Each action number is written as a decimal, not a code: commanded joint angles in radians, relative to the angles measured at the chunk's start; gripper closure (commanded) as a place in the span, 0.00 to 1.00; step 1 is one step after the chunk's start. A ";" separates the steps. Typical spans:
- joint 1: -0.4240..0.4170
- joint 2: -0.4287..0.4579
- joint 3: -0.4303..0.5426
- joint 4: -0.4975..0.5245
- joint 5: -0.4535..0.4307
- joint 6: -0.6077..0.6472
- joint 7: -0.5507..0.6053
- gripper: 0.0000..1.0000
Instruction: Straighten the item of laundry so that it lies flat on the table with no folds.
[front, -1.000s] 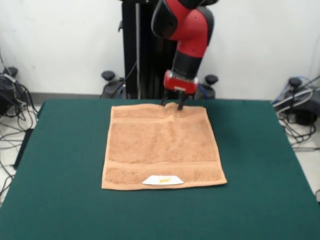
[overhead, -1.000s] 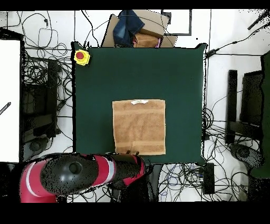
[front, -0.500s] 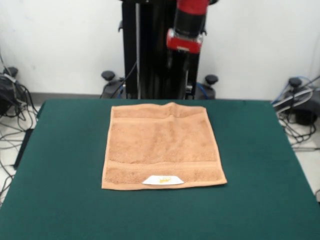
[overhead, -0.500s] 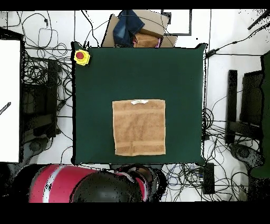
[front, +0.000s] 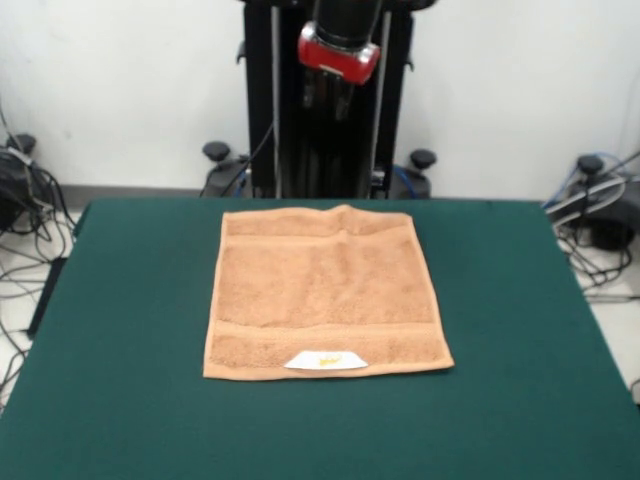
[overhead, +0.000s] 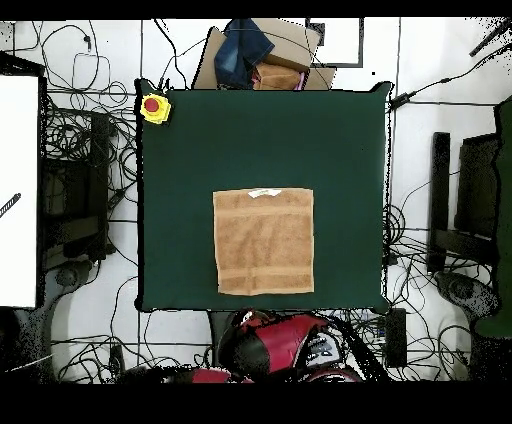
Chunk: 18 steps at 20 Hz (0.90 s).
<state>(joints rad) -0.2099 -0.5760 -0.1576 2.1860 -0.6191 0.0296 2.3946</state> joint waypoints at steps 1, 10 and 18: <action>-0.004 -0.049 0.208 -0.171 -0.011 0.089 -0.082 0.00; -0.112 -0.131 0.354 -0.203 0.050 0.328 -0.178 0.00; -0.248 -0.233 0.499 -0.224 0.092 0.528 -0.267 0.00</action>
<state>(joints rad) -0.3880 -0.7287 0.1546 2.0640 -0.5847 0.3744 2.3935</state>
